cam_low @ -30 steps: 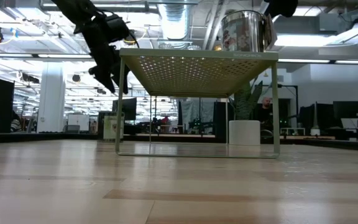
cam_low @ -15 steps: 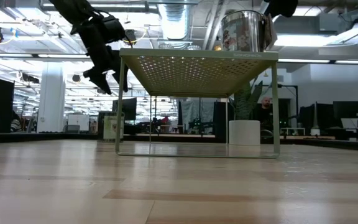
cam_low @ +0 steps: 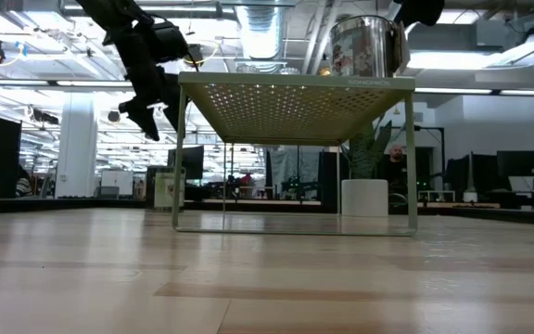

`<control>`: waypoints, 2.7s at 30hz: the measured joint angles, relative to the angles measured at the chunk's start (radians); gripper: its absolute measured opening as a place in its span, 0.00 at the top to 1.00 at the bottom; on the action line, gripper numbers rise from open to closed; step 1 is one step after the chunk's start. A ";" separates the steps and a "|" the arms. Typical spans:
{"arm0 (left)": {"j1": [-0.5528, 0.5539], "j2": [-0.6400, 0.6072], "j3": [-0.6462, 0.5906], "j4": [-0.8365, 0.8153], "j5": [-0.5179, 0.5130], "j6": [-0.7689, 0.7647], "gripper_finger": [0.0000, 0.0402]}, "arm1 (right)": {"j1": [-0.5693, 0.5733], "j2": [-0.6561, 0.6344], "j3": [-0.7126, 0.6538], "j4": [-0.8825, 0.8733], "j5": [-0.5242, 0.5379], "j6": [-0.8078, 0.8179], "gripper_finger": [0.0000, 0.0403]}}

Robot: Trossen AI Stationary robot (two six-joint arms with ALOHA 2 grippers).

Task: Stock candles and holders on shelf
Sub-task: Put the top silver scented candle can on the shelf aligned with the other silver scented candle

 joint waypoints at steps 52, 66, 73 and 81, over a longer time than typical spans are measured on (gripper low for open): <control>0.053 0.289 0.167 -0.221 0.158 0.236 0.05 | 0.003 0.000 0.000 -0.001 -0.004 0.010 0.37; 0.053 0.285 0.128 -0.192 0.125 0.293 0.05 | 0.001 0.000 0.000 0.000 -0.004 0.007 0.37; 0.050 0.286 0.127 -0.188 0.104 0.302 0.05 | 0.001 0.000 0.000 0.000 -0.004 0.010 0.37; 0.053 0.228 0.129 -0.192 0.059 0.324 0.05 | 0.001 0.000 0.000 -0.001 -0.004 0.006 0.37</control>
